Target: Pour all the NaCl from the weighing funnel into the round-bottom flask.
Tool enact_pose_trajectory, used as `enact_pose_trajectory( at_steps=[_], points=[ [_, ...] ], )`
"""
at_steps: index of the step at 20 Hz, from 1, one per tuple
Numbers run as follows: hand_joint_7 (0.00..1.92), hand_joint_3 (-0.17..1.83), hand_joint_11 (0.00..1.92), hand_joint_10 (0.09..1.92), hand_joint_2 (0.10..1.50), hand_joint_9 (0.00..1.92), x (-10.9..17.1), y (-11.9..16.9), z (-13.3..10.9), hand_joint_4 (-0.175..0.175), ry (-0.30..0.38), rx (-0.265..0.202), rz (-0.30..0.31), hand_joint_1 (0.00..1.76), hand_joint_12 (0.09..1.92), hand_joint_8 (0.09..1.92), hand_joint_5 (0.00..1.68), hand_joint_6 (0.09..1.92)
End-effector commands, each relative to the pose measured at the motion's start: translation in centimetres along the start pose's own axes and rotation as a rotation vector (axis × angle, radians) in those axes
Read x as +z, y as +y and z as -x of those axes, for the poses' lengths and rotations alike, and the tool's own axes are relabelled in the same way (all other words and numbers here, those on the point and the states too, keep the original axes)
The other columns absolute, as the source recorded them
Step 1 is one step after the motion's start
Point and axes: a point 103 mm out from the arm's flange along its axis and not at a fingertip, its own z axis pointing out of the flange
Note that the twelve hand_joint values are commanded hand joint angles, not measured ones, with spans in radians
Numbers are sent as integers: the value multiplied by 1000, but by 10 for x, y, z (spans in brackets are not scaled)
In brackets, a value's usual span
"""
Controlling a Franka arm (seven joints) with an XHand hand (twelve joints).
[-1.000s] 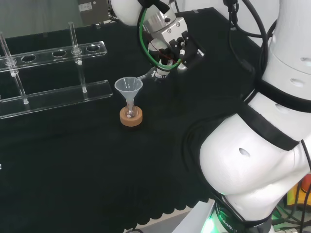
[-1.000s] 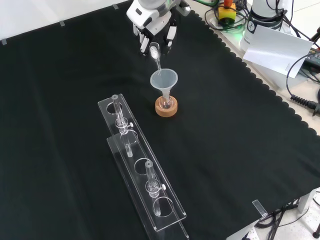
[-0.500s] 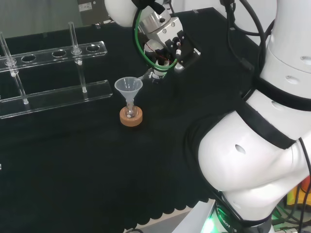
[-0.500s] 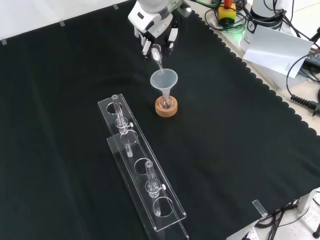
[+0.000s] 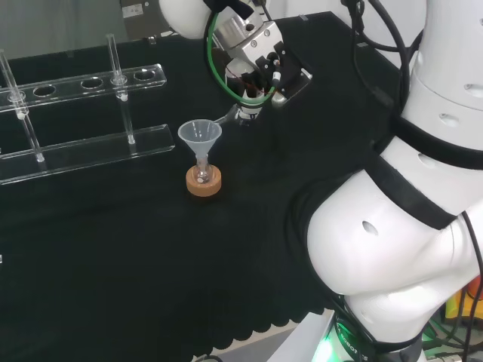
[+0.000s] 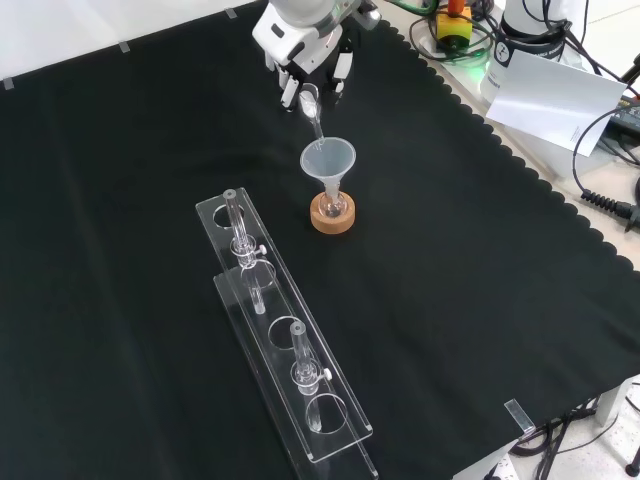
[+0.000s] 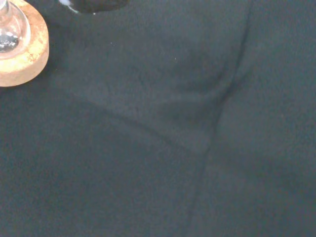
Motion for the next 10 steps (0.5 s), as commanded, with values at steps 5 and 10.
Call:
enact_pose_trajectory(
  at_steps=[5,10],
  points=[
    [1244,30,1202,87,1064,1452,-22,1,-8,175,-86,-19,-9,1046,814,376,1059,906],
    [1242,31,1203,87,1063,1452,-24,2,-10,175,-119,-23,-23,1046,812,375,1061,902]
  ],
)
